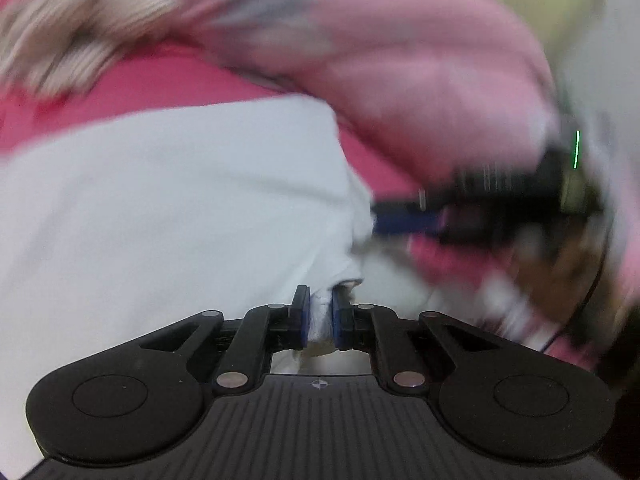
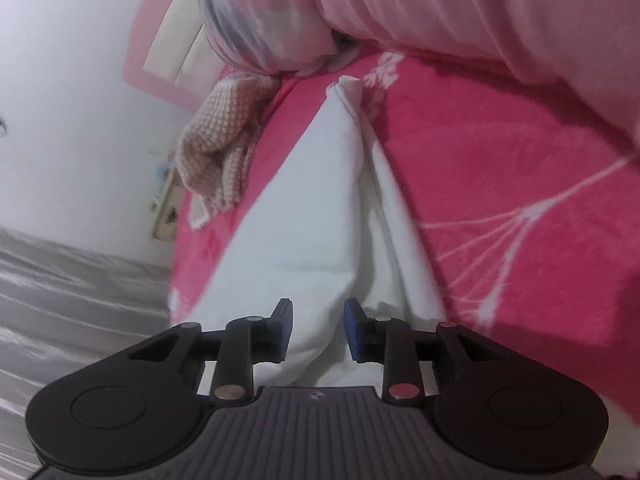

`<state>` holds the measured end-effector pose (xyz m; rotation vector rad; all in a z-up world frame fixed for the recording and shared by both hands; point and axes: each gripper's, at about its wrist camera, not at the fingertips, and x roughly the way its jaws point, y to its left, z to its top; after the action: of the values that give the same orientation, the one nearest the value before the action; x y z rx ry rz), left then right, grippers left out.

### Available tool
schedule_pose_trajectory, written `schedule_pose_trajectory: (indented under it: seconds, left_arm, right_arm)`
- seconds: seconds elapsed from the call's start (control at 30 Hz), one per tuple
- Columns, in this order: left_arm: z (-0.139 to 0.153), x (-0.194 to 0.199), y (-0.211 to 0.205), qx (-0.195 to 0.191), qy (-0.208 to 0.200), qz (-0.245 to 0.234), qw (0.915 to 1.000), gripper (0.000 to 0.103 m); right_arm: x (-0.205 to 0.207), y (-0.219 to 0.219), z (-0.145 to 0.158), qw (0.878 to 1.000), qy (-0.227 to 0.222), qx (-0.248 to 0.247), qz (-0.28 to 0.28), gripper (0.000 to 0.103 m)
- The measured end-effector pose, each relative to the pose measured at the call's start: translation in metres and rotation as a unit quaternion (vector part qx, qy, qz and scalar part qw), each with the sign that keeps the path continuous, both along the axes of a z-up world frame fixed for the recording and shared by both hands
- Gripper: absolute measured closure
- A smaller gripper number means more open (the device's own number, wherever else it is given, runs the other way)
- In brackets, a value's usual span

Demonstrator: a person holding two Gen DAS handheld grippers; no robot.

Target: Fold clothes

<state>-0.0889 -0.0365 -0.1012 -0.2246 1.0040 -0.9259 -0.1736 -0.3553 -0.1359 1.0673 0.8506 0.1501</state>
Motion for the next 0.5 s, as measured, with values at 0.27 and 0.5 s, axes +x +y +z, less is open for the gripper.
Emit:
schedule_pose_trajectory:
  seconds: [0.27,0.5]
  left_arm:
    - [-0.003,0.034,0.04,-0.141,0.12,0.105,0.9771,0.093]
    - [0.006,0.03,0.042,-0.157,0.121,0.068,0.9779,0.093]
  right_arm:
    - [0.002,0.006,-0.041,0.987,0.02,0.154,-0.047,0.057]
    - [0.021,0.007,-0.044,0.983,0.001,0.177,-0.057,0.085]
